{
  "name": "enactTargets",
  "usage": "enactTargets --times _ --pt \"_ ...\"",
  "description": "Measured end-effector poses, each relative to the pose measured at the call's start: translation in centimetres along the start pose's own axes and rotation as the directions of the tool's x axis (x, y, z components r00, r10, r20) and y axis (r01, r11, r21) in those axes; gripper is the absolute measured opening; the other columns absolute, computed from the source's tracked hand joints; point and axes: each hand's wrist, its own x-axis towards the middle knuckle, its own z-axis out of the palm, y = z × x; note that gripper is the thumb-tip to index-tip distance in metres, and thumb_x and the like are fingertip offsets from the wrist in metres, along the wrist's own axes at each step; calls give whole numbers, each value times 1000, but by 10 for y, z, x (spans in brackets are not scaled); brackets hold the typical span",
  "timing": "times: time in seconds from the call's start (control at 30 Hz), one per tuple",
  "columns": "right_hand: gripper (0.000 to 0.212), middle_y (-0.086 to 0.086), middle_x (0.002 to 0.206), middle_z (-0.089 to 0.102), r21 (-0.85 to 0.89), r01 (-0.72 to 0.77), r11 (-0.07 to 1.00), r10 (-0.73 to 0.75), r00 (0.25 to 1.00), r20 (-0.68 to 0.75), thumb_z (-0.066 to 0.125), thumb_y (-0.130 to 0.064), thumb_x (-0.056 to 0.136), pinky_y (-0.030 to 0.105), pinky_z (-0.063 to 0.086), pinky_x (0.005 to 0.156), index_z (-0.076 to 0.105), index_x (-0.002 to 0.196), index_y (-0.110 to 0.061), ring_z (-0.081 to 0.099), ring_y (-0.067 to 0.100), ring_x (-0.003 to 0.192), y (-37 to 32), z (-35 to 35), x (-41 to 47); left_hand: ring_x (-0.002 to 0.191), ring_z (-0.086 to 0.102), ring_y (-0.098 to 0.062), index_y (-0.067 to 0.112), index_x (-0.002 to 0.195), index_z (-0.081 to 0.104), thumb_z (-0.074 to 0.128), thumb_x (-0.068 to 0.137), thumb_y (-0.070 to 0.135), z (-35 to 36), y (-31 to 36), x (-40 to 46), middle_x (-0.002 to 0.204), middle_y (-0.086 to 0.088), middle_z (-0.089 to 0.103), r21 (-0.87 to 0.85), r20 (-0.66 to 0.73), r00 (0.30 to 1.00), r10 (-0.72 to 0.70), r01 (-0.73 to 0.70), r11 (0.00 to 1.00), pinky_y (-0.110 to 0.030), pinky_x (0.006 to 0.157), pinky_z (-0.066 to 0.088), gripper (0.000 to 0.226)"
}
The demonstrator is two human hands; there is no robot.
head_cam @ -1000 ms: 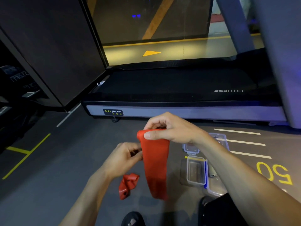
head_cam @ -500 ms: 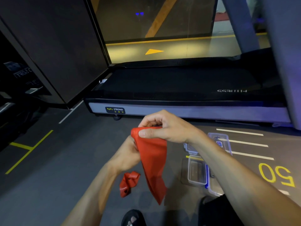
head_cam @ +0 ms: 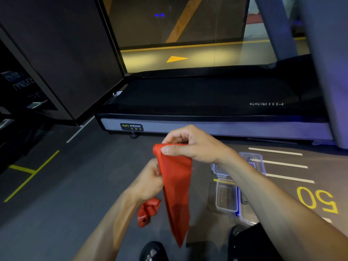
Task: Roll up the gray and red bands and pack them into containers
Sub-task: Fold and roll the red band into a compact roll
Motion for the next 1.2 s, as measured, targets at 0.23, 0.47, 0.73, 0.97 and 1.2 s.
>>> enactTargets --times 0.23,0.47,0.73,0.97,1.2 --pt "17 8 79 74 43 -5 999 8 998 -67 74 -27 95 22 45 66 77 95 -11 62 7 69 -2 -5 -2 71 63 -17 0 80 75 77 79 -14 14 13 -5 75 -10 71 -223 -128 980 153 -179 958 -26 62 55 14" --pt "22 21 78 71 41 -49 998 54 986 -155 75 -37 92 32 41 67 77 91 -16 56 14 67 2 -6 2 82 55 -32 5 101 76 75 80 4 13 3 -6 89 -24 56 -419 -38 993 115 -120 900 -31 69 57 21" --pt "25 24 89 72 66 -111 992 123 967 -221 75 -33 93 33 44 71 75 92 -8 59 15 72 9 -7 5 75 71 -23 3 99 77 83 78 15 11 5 -7 89 -22 71 -504 76 991 111 -59 862 -31 71 60 25" --pt "26 12 81 71 114 -144 983 169 951 -259 74 -32 94 34 46 66 74 94 -6 60 16 71 14 -9 7 72 64 -19 -13 115 63 63 91 11 8 7 -10 88 -17 64 -610 159 987 25 78 789 -31 69 56 34" --pt "23 12 81 74 196 -199 960 247 932 -265 72 -25 96 34 52 69 74 96 -2 66 17 71 11 -10 6 72 67 -21 1 107 71 84 82 32 4 13 -16 85 -11 67 -743 232 972 25 161 649 -36 69 57 42"
